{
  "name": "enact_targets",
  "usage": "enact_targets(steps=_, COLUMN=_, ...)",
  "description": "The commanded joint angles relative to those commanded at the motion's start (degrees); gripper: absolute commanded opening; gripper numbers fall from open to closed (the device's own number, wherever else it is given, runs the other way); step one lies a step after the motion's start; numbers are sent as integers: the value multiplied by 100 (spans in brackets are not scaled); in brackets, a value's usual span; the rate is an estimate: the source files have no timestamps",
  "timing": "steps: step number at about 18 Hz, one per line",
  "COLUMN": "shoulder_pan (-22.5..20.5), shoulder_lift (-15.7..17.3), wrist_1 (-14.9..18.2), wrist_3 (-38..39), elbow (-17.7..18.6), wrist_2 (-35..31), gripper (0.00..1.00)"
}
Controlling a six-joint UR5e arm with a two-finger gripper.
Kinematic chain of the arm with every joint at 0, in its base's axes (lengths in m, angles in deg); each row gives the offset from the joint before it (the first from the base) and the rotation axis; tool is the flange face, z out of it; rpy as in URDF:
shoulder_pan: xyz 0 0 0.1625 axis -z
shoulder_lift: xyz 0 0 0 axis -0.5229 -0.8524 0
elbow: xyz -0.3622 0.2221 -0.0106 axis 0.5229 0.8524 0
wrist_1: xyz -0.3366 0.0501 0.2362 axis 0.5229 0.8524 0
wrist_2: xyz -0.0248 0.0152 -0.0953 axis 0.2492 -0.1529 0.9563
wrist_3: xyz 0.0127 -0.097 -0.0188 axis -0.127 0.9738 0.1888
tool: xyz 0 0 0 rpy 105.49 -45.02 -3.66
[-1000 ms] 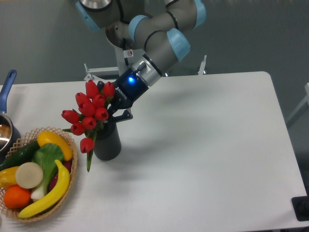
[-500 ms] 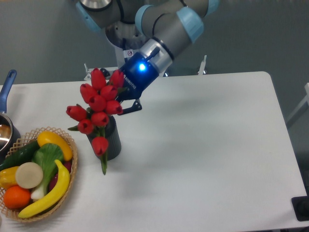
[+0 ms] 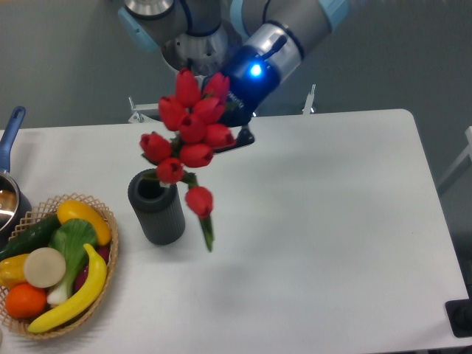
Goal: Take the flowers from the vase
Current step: 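Carry the tulip bunch away from the vase over the open table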
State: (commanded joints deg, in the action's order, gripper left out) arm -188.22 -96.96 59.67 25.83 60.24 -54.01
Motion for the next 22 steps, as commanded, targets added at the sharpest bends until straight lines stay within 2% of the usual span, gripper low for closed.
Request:
enact_targets(steps=2, shoulder_pan=-88, shoulder_lift=-123, wrist_1=0, wrist_3=-105, elbow=-167, wrist_2=-9, gripper=0)
enact_targets(steps=7, shoulder_pan=-229, shoulder_lift=-606, wrist_1=18, wrist_3=-1036, elbow=-194, wrist_2=-289, gripper=0)
enact_targets(steps=11, shoulder_pan=-221, shoulder_lift=-643, wrist_1=26, wrist_3=-1510, elbow=-203, wrist_2=-1631, gripper=0)
enact_targets(steps=15, shoulder_pan=-142, shoulder_lift=-581, wrist_1=62, wrist_3=-1924, elbow=-28, wrist_2=-3134, gripper=0)
enact_targets(steps=17, shoulder_pan=-37, shoulder_lift=-581, wrist_1=62, wrist_3=-2397, elbow=95, wrist_2=-3811, gripper=0)
enact_targets(steps=18, shoulder_pan=60, shoulder_lift=-572, wrist_1=70, wrist_3=-2478, elbow=148, wrist_2=-4345, gripper=0)
enact_targets(steps=22, shoulder_pan=306, shoulder_lift=-634, wrist_1=88, wrist_3=-2505, elbow=96, wrist_2=-5403, gripper=5)
